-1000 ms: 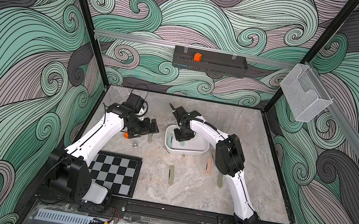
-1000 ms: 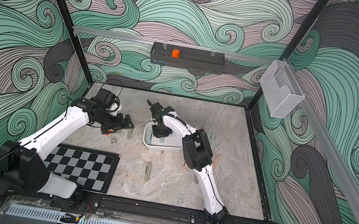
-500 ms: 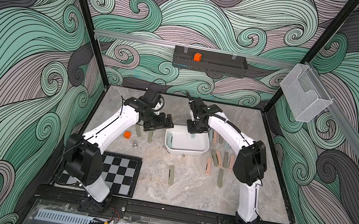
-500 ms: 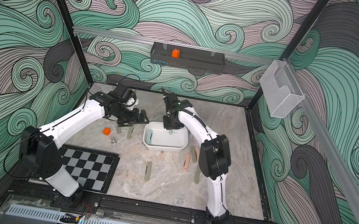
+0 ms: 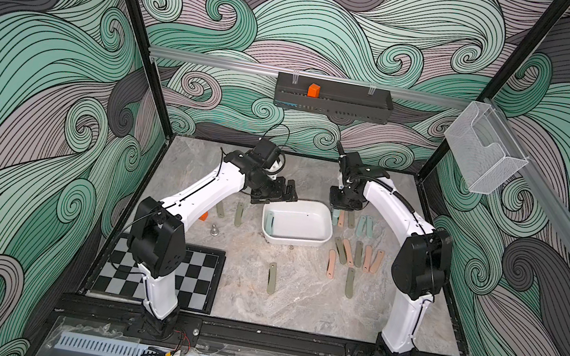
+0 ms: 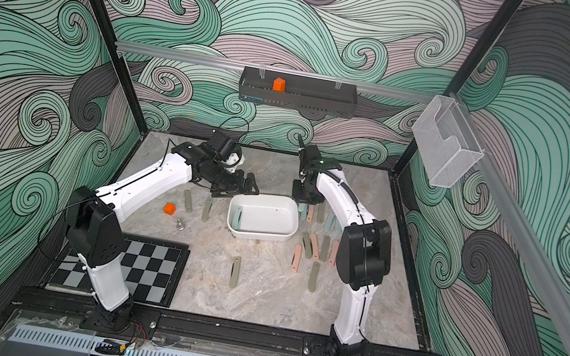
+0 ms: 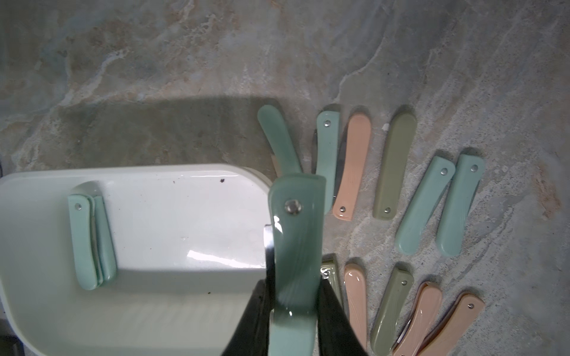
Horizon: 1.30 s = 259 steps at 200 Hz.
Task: Take the fruit knife out of the storage box
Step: Adjust the fruit knife at the center of the board.
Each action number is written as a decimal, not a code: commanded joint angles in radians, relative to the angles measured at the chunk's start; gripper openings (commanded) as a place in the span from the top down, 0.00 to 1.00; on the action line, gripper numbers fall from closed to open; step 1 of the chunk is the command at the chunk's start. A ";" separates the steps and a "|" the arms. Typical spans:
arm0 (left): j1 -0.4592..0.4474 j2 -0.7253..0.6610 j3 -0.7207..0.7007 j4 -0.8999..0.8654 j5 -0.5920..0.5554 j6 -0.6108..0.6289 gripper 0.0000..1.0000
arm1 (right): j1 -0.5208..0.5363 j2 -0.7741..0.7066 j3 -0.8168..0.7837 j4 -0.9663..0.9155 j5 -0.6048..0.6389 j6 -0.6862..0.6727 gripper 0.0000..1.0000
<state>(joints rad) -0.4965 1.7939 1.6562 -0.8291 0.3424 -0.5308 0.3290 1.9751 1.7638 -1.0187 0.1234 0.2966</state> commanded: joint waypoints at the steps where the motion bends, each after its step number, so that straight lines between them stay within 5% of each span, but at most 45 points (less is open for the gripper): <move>1: -0.009 0.014 0.033 -0.014 0.015 0.005 0.01 | -0.034 -0.013 -0.053 0.001 0.003 -0.004 0.80; 96: -0.020 0.011 -0.023 0.021 0.026 -0.007 0.01 | -0.079 -0.125 -0.413 0.112 -0.033 0.024 0.81; 259: -0.028 -0.008 -0.075 0.034 0.000 -0.023 0.01 | -0.194 -0.047 -0.514 0.148 -0.096 -0.035 0.81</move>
<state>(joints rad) -0.5133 1.8023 1.5665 -0.8059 0.3489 -0.5446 0.1410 1.8999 1.2705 -0.8711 0.0452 0.2832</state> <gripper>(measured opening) 0.987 0.236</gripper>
